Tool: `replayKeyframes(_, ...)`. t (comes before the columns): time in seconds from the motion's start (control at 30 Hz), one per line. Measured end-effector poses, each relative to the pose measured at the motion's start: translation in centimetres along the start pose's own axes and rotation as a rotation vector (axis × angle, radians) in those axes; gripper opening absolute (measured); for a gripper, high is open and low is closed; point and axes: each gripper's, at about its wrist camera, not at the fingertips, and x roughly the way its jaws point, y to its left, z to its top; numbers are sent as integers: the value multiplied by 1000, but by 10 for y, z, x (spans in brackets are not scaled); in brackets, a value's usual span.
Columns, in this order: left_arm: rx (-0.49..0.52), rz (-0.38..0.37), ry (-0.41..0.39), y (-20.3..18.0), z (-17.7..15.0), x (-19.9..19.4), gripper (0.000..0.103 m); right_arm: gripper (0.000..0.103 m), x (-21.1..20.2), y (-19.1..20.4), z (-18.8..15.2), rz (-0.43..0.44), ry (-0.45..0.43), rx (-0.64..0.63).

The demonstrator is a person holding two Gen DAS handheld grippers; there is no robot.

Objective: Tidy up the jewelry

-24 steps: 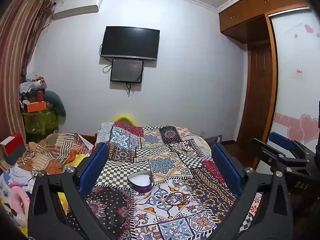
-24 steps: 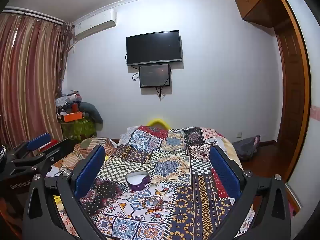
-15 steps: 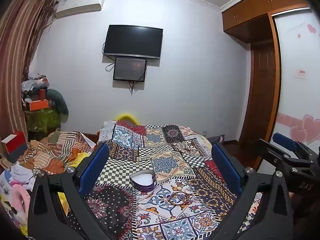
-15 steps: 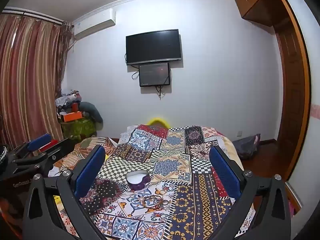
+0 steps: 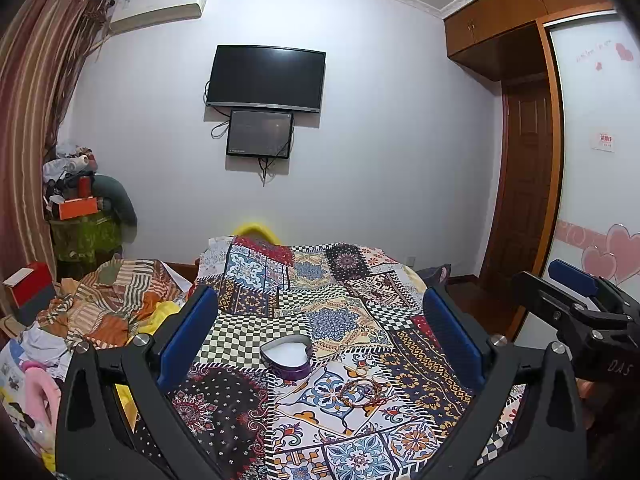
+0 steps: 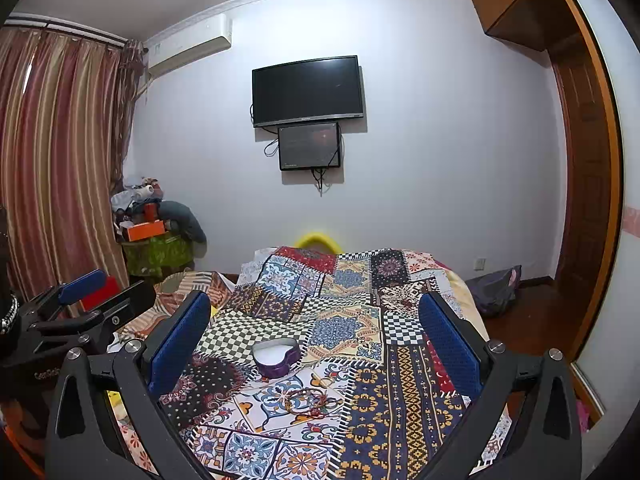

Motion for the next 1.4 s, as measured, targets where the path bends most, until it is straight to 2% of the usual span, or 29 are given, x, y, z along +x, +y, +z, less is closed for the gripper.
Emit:
replayKeyframes(0.33,0,2,3,2,-7,0,103,103,2,0,-3,4,7,4)
replayKeyframes(1.4,8,-4,10,-7,1,2,103,103,4,-6,-7,12,22,26)
